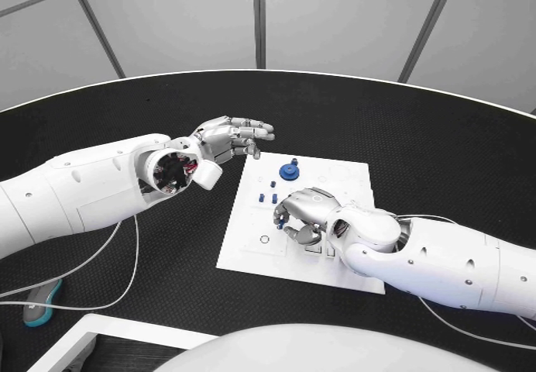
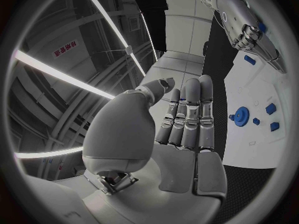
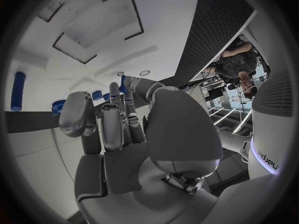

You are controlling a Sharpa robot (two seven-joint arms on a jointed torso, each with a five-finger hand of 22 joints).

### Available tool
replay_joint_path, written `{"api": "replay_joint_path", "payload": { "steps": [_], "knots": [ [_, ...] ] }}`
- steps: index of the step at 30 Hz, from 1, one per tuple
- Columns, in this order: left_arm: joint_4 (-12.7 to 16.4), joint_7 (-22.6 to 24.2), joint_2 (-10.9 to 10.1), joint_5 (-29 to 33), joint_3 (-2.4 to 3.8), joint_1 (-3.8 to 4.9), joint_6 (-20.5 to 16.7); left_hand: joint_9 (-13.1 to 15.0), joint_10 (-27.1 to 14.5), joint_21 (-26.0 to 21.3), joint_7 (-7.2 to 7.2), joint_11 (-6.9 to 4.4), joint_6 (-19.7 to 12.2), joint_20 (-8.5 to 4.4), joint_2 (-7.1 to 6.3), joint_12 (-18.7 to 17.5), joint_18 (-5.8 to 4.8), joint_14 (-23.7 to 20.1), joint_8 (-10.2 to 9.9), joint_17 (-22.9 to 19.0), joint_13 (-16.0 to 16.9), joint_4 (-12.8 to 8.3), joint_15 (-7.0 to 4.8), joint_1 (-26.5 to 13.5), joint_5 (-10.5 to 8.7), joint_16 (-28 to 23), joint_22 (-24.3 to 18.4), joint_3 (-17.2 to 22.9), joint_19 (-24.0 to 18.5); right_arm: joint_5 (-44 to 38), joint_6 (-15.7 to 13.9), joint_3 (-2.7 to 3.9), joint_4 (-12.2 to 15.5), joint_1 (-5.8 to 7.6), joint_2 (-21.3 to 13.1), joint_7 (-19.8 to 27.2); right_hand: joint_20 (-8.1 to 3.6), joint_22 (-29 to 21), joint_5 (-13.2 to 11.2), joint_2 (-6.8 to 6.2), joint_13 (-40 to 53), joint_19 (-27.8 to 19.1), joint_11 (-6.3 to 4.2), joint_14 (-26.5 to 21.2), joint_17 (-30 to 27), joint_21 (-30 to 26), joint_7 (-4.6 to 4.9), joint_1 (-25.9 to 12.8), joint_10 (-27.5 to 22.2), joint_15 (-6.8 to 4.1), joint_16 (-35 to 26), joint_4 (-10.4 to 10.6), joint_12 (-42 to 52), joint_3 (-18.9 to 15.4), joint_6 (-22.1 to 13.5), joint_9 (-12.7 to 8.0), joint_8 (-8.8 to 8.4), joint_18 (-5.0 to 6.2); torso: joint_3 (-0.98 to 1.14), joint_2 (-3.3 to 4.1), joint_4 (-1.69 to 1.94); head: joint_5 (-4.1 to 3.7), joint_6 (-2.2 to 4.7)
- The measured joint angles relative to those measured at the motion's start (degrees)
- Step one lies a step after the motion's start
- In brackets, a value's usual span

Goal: Assemble the parts on the task board

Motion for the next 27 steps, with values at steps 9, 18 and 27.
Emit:
{"api": "replay_joint_path", "payload": {
  "steps": [9,18,27],
  "knots": [
    [0.07,0.01,-0.01,0.0,0.0,0.0,-0.02,0.0,0.0,0.0,0.0,0.0,0.0,0.0,0.0,0.0,0.0,0.0,0.0,0.0,0.01,0.0,0.0,0.0,0.0,0.0,0.0,0.0,0.0,0.0,-3.32,0.0,-0.78,-0.01,0.62,-0.46,-0.23,0.62,0.29,1.0,0.0,0.19,-0.65,0.19,0.33,0.89,-0.24,0.96,3.34,-0.22,0.0,-0.86,0.88,-0.11,3.06,0.68,1.12,0.0,0.0,-0.02,0.02,0.11,-0.1],
    [0.16,0.0,-0.05,0.0,0.0,0.0,-0.07,-0.01,0.0,0.0,0.0,0.0,0.0,0.0,0.0,0.0,0.0,0.0,0.0,0.01,0.01,0.0,0.0,0.0,0.0,0.0,0.0,0.0,0.0,0.0,-5.61,0.0,-1.62,-0.02,1.45,-0.83,-1.05,1.21,0.27,1.58,0.73,0.21,-1.76,0.12,0.66,1.61,-1.23,0.83,6.47,-1.15,0.32,-1.57,1.58,-0.82,5.53,1.48,2.38,0.0,-0.02,-0.01,0.03,0.29,-0.21],
    [0.18,-0.01,-0.04,0.0,0.0,0.0,-0.06,-0.01,0.0,0.0,0.0,0.0,0.0,0.0,0.0,0.0,0.0,0.0,0.0,0.01,0.01,0.0,0.0,0.0,0.0,0.0,0.01,0.0,0.0,0.0,-6.06,0.0,-2.37,-0.28,2.02,-1.11,-1.45,1.2,0.26,1.66,1.62,0.2,-1.64,0.02,0.66,2.72,-2.02,0.74,7.56,-1.69,0.66,-1.8,2.2,-1.06,6.58,2.42,3.35,0.0,-0.05,0.0,0.03,0.51,-0.54]
  ]
}}
